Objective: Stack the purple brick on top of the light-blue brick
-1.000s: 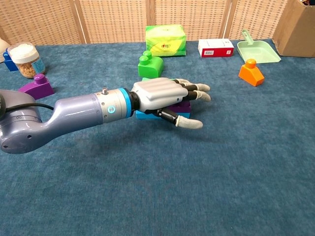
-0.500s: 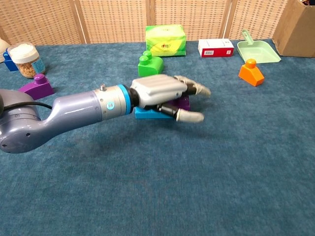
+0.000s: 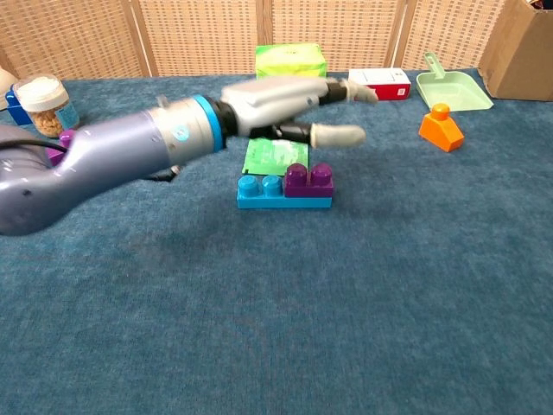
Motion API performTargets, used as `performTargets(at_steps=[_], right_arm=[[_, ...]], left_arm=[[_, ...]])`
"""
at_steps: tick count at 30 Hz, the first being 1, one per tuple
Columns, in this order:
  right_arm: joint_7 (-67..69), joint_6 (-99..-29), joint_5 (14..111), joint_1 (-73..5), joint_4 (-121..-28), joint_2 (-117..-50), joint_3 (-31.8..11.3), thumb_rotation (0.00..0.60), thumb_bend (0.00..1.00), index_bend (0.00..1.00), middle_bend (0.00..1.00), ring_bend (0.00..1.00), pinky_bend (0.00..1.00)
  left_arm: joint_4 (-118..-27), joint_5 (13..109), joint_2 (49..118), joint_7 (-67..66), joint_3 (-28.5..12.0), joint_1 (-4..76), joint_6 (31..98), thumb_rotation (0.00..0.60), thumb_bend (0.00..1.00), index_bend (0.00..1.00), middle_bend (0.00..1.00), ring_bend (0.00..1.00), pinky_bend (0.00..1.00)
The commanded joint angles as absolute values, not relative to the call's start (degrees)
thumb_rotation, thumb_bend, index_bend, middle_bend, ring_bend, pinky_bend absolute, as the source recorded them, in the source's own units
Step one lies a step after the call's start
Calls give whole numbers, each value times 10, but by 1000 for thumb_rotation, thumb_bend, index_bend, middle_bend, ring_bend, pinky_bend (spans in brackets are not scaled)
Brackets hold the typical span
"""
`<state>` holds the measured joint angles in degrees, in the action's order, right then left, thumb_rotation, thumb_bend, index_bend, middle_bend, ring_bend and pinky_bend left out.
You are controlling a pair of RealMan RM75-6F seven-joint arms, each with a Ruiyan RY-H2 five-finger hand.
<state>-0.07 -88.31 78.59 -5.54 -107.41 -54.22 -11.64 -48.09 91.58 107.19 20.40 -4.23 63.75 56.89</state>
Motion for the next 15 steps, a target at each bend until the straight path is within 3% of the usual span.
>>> performTargets(at_steps=[1,10,15], right_arm=[[0,-872,779,-62,-1065,-541,-120,531,114,385,234,0,7],[-18,-833,764,-96,-1032,-556,-133,539,135,356,220,0,7],[-51,-811,756,-115,-1018,-568,-133,536,144,319,196,0,6]], left_arm=[[-569,901,993,162,-49,604,598,0,127,64,0,0,0],[-844,844,762,27,-22,478,668,0,127,70,0,0,0],[-950,815,661,-15,11,380,751,0,129,72,0,0,0]])
